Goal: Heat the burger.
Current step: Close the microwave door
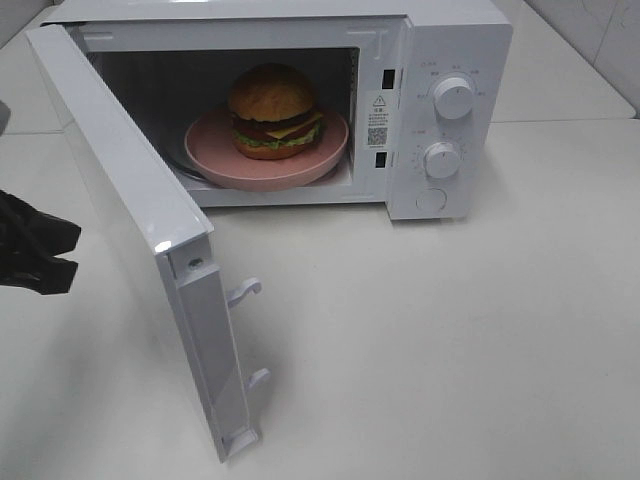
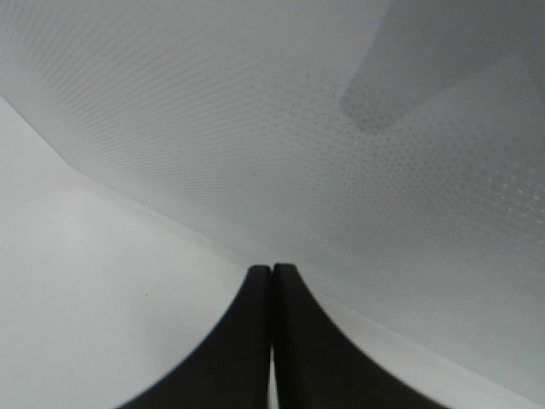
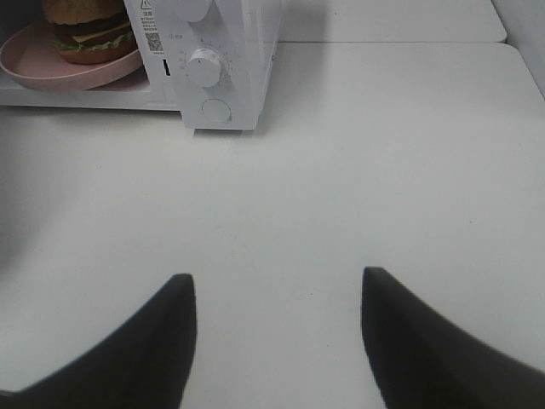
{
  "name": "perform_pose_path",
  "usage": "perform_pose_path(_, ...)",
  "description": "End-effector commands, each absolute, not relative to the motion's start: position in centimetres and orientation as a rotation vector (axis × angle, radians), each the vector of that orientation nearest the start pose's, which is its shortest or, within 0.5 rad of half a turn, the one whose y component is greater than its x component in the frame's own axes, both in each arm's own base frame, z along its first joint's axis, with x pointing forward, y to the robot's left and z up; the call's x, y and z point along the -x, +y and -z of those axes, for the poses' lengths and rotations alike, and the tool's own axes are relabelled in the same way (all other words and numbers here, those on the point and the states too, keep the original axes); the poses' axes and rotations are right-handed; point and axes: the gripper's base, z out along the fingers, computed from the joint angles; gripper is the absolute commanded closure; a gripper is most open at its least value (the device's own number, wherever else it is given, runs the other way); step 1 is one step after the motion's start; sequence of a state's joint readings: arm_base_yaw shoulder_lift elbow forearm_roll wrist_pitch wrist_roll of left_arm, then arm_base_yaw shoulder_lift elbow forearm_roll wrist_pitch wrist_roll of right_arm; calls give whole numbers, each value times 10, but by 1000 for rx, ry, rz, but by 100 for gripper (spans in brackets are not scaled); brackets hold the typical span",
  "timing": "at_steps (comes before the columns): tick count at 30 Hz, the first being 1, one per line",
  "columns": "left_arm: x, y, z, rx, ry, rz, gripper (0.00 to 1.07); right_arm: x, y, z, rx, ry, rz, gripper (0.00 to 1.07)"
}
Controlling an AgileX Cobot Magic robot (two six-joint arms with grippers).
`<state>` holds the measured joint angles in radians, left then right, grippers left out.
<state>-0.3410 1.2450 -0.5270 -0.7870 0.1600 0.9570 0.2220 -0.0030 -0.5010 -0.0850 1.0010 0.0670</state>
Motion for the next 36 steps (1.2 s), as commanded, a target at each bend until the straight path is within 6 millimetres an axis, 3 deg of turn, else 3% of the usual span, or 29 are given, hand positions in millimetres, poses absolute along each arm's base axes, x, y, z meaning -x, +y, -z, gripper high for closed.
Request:
perform_pose_path(1, -222, -102, -206, -675, 2220, 211, 106, 6, -8, -282, 157, 1947, -82, 53)
perform_pose_path(17, -273, -169, -209, -808, 2151, 261, 106, 6, -8, -282, 157, 1947, -82, 53)
perform_pose_path(36, -340, -214, -213, -783, 2092, 306, 106, 6, -8, -282, 157, 1947, -82, 53)
